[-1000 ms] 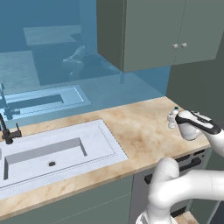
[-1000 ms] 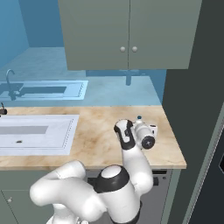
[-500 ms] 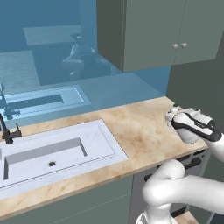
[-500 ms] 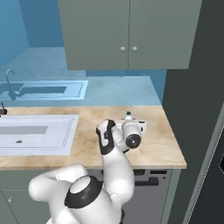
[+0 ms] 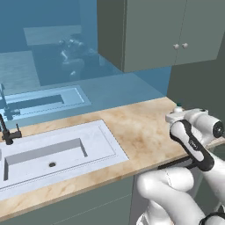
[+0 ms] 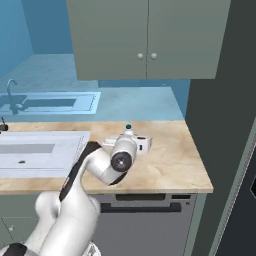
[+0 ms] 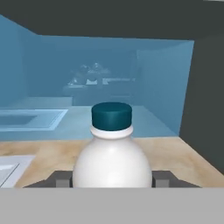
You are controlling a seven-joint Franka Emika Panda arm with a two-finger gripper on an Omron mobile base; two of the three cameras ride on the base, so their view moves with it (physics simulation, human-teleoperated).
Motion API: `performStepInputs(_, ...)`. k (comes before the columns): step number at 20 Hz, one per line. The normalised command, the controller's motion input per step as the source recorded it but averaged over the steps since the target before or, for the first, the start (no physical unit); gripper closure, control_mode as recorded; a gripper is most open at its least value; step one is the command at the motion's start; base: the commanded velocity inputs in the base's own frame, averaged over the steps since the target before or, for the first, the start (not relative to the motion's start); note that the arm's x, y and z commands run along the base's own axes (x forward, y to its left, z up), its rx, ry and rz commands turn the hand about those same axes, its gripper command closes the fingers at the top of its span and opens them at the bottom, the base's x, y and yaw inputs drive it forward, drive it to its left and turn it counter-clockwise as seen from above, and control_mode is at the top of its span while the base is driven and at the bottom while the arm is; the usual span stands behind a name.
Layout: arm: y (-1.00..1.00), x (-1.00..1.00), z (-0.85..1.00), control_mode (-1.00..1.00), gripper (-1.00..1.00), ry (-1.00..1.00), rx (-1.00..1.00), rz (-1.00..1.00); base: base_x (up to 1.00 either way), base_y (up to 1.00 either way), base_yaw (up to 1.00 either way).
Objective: Take the bottled waters from the counter and place them in the freezer to freeze. Close the freezer door after placing the bottles.
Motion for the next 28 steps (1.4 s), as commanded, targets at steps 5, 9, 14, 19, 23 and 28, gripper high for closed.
performStepInputs(5,0.07,-0.93,0.53,-1.00,1.00,0.05,0.00,0.27,0.00,0.00,0.00)
performStepInputs(9,0.13,-0.84,0.28,-1.00,1.00,0.00,0.00,0.51,0.00,0.00,0.00)
performStepInputs(14,0.34,-0.65,0.35,-1.00,1.00,0.00,0.01,0.50,0.00,0.00,0.00)
performStepInputs(19,0.46,-0.48,0.38,-1.00,1.00,-0.01,0.00,0.32,0.00,0.00,0.00)
performStepInputs(23,0.27,-0.44,0.01,-1.00,1.00,-0.10,0.01,0.05,0.00,0.00,0.00)
performStepInputs(28,0.15,-0.25,0.00,-1.00,1.00,-0.11,0.01,0.01,0.00,0.00,0.00)
